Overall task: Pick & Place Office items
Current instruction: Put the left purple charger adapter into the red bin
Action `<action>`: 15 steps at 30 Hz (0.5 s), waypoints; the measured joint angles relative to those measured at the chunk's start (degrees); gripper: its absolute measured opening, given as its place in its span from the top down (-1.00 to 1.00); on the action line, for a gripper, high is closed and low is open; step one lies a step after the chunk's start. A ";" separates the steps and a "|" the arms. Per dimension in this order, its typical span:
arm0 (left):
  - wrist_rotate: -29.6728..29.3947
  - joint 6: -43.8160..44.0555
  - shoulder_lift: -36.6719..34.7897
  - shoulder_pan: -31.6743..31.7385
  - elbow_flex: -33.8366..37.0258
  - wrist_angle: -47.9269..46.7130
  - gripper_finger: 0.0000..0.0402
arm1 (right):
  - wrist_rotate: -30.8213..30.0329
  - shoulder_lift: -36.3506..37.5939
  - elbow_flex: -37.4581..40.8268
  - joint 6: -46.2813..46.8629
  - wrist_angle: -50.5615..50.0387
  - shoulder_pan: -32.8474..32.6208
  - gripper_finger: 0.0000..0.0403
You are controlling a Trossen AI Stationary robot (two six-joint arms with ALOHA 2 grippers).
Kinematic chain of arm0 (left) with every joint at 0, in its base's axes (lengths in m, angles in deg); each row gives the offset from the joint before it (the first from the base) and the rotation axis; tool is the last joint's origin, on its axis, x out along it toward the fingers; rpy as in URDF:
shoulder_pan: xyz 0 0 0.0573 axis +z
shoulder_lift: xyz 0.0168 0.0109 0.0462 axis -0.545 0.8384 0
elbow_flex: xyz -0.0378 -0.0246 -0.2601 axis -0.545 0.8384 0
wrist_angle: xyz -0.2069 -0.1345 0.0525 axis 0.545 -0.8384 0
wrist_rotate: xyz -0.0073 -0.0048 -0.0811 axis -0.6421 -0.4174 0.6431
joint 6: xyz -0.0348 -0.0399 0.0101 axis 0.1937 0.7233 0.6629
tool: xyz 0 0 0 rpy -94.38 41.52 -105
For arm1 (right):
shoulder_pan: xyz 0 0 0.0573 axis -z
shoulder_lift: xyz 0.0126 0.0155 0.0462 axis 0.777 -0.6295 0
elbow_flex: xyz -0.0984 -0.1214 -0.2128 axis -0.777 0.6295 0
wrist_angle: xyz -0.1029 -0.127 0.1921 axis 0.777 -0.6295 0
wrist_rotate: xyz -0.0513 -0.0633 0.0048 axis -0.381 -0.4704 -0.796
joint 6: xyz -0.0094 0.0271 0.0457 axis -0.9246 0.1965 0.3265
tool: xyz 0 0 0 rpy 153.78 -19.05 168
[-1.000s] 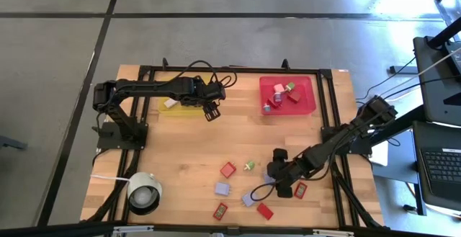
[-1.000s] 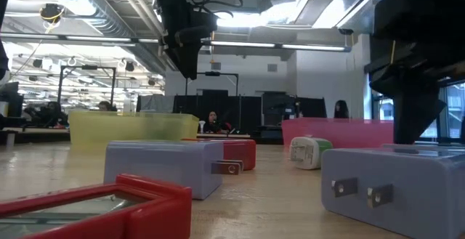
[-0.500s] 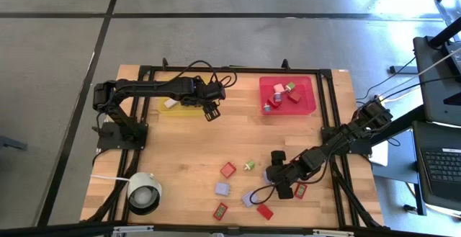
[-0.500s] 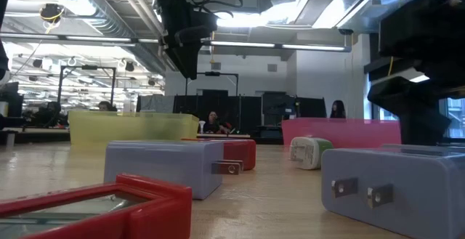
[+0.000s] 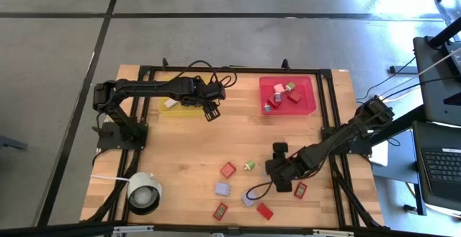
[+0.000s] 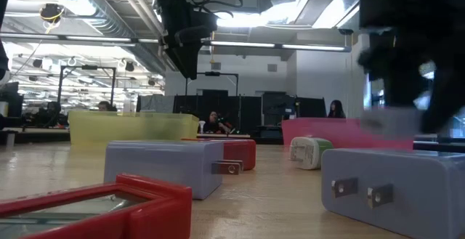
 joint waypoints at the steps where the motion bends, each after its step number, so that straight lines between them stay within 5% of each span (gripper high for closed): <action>1: 0.00 0.01 0.00 0.00 0.00 0.02 0.00 | -1.92 0.61 -1.25 -1.00 -3.11 0.41 -0.04; 8: 0.00 0.01 0.00 0.01 0.00 0.02 -0.01 | -17.80 7.78 -4.51 -6.57 -17.12 6.74 -0.07; 15: 0.00 0.02 0.00 -0.02 0.00 0.00 0.00 | -24.78 14.58 -4.47 -13.28 -20.44 17.95 -0.08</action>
